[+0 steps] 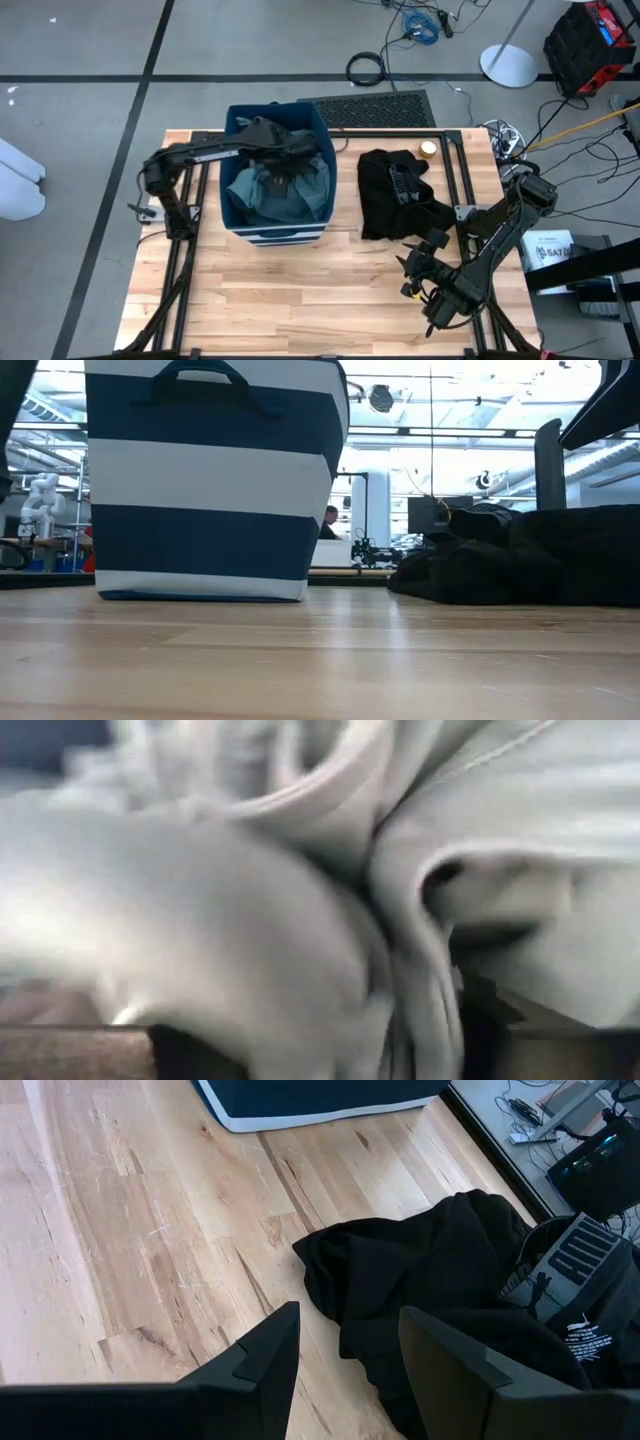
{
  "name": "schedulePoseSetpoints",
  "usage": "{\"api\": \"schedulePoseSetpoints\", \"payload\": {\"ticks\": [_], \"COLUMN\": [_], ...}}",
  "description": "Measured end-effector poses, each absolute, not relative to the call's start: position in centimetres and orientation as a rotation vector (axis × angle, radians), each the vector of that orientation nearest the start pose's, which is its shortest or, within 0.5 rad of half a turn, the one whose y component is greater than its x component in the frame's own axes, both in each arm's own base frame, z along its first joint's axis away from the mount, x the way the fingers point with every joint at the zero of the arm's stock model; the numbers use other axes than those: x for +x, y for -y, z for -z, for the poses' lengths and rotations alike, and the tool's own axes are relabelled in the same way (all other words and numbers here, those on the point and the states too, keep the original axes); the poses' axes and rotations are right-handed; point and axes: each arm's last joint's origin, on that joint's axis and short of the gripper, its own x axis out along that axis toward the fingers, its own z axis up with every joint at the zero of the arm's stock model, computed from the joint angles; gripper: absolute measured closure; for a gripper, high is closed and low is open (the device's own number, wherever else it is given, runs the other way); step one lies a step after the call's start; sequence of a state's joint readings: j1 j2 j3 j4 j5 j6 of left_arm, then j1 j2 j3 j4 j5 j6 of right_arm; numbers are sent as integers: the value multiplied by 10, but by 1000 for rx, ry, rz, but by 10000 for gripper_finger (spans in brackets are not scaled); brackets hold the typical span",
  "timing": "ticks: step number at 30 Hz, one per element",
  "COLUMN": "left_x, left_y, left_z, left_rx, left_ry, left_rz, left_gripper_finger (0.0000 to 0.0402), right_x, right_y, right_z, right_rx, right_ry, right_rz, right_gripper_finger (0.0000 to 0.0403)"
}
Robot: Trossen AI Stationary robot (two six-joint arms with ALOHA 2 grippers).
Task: Sort clothes
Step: Put the blue pants into the blue laundry organizer, then put the black boxer into the blue laundry organizer
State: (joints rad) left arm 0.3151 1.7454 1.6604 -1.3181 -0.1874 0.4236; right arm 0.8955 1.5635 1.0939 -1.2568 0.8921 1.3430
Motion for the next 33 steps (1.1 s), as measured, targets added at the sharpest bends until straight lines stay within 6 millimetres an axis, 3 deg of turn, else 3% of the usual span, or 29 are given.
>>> {"api": "schedulePoseSetpoints", "payload": {"ticks": [10,20,27,33], "left_x": [263,225,219,219], "left_y": [-99,-81,-36,21], "left_z": [-387,-437,-456,-445], "left_rx": [244,106,63,100], "left_ry": [-1071,-715,-521,-468], "left_rz": [-222,-248,-143,-50], "left_gripper_finger": [187,187,187,187], "right_x": [174,174,182,191], "right_y": [-181,-181,-179,-174], "right_z": [-225,-226,-234,-264], "right_rx": [-123,-123,-94,-102], "right_ry": [-778,-770,-688,-667], "right_rz": [617,620,654,691], "right_gripper_finger": [243,243,243,243]}}
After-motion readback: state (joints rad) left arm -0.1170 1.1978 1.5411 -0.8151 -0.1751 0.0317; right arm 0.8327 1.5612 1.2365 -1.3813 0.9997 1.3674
